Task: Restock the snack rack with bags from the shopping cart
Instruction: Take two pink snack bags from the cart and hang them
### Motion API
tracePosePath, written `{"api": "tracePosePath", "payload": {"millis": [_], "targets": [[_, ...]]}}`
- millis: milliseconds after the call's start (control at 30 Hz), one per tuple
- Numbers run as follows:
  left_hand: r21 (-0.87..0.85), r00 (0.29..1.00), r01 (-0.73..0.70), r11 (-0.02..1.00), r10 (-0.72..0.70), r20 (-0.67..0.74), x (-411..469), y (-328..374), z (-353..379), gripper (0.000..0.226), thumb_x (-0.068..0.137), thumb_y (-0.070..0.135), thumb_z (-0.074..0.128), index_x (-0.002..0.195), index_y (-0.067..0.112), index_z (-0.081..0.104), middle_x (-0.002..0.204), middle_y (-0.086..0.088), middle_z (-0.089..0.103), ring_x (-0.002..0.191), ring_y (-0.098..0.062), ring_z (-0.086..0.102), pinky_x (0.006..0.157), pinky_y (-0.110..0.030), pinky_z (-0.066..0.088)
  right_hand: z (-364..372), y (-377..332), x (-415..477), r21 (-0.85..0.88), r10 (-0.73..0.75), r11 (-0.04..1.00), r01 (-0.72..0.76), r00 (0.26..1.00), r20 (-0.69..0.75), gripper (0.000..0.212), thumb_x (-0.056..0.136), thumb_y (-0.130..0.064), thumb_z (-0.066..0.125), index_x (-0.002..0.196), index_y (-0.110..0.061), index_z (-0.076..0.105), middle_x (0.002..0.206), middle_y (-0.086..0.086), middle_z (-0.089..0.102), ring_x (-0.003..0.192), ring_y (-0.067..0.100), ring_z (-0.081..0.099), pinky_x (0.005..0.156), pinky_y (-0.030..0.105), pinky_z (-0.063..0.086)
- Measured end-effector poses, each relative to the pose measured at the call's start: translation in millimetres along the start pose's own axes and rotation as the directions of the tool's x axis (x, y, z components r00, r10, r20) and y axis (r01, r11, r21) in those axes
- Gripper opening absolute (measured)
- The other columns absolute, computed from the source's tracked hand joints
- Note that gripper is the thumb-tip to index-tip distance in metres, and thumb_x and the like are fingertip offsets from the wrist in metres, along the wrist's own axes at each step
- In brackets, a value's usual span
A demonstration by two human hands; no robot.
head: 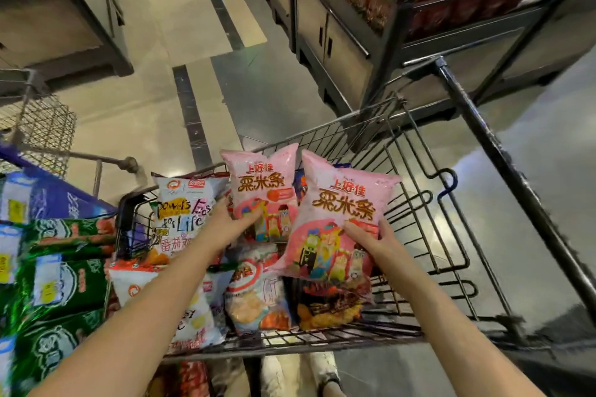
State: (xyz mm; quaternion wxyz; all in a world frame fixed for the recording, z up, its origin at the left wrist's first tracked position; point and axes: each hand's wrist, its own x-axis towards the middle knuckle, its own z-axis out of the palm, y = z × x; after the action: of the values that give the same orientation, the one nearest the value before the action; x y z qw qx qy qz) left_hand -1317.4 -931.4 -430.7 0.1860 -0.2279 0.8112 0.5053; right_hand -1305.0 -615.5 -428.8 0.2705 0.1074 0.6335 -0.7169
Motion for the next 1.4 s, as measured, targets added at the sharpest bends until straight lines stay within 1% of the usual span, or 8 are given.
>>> {"api": "tracePosePath", "payload": {"millis": [167,267,433,667,733,1067,1200,1400], "targets": [[-0.113,0.998,0.044,0.993,-0.04,0.041,44,-35,5,0.103,0.06,0.078,0.081,0.147,0.032,0.051,0.136,0.005,0.067,0.125,-0.02,0.063,0.113,-0.049,0.046,-11,-5,9,0.015,0.034,0.999,-0.034,0.999,-0.035,0.067,0.081,-0.038,0.084,0.138,-0.024,0.052,0.123,0.002,0.074,0.109,0.023,0.074,0.094,0.046,0.059],[-0.186,0.996,0.082,0.979,-0.077,0.037,51,-44,8,0.104,0.058,0.075,0.086,0.146,0.033,0.05,0.132,0.005,0.069,0.12,-0.019,0.066,0.107,-0.048,0.051,-13,-9,8,-0.013,0.042,0.999,-0.043,0.998,-0.043,0.066,0.08,-0.04,0.083,0.137,-0.026,0.053,0.122,0.001,0.074,0.108,0.023,0.074,0.093,0.046,0.059],[-0.226,0.997,0.072,0.972,-0.069,0.019,27,-11,10,0.071,0.077,0.037,0.089,0.137,0.024,0.053,0.119,0.004,0.07,0.103,-0.013,0.067,0.091,-0.034,0.054,-13,-22,5,-0.066,0.024,0.997,-0.028,0.998,-0.057,0.07,0.075,-0.044,0.086,0.135,-0.023,0.056,0.119,0.001,0.075,0.106,0.022,0.075,0.091,0.046,0.061],[-0.315,0.995,-0.042,0.948,0.01,-0.102,-14,3,-18,0.112,0.048,0.066,0.094,0.141,0.021,0.052,0.129,-0.001,0.068,0.113,-0.021,0.069,0.098,-0.048,0.058,-4,-64,-4,-0.125,-0.069,0.99,0.063,0.997,-0.037,0.068,0.078,-0.046,0.084,0.135,-0.025,0.054,0.12,0.004,0.075,0.106,0.026,0.075,0.096,0.054,0.057],[-0.373,0.993,-0.069,0.925,0.026,-0.118,-31,9,-30,0.098,0.055,0.056,0.094,0.136,0.02,0.053,0.124,-0.002,0.07,0.108,-0.021,0.07,0.093,-0.045,0.06,4,-80,-6,-0.135,-0.102,0.986,0.102,0.995,0.003,0.065,0.08,-0.045,0.084,0.135,-0.026,0.054,0.121,0.005,0.075,0.107,0.029,0.074,0.096,0.056,0.057],[-0.522,0.959,-0.168,0.836,0.015,-0.284,-127,-4,-93,0.111,0.041,0.066,0.099,0.137,0.034,0.052,0.124,0.002,0.073,0.112,-0.022,0.073,0.099,-0.053,0.057,62,-138,3,-0.23,-0.144,0.952,0.204,0.958,0.249,0.062,0.079,-0.042,0.082,0.132,-0.028,0.053,0.117,0.004,0.076,0.102,0.027,0.076,0.093,0.053,0.058],[-0.561,0.908,-0.201,0.803,-0.063,-0.415,-184,-10,-91,0.098,0.036,0.069,0.097,0.122,0.047,0.054,0.113,0.012,0.077,0.107,-0.016,0.074,0.097,-0.048,0.057,92,-144,18,-0.253,-0.068,0.948,0.195,0.898,0.435,0.073,0.073,-0.051,0.088,0.134,-0.029,0.053,0.12,0.008,0.075,0.106,0.033,0.074,0.097,0.057,0.055],[-0.656,0.753,-0.281,0.7,-0.263,-0.603,-263,-44,-60,0.083,0.061,0.041,0.099,0.132,0.031,0.057,0.119,0.002,0.077,0.109,-0.023,0.074,0.101,-0.055,0.055,141,-131,26,-0.292,-0.038,0.918,0.269,0.791,0.61,0.062,0.078,-0.042,0.087,0.13,-0.025,0.057,0.115,0.006,0.077,0.102,0.03,0.076,0.096,0.055,0.056]]}}
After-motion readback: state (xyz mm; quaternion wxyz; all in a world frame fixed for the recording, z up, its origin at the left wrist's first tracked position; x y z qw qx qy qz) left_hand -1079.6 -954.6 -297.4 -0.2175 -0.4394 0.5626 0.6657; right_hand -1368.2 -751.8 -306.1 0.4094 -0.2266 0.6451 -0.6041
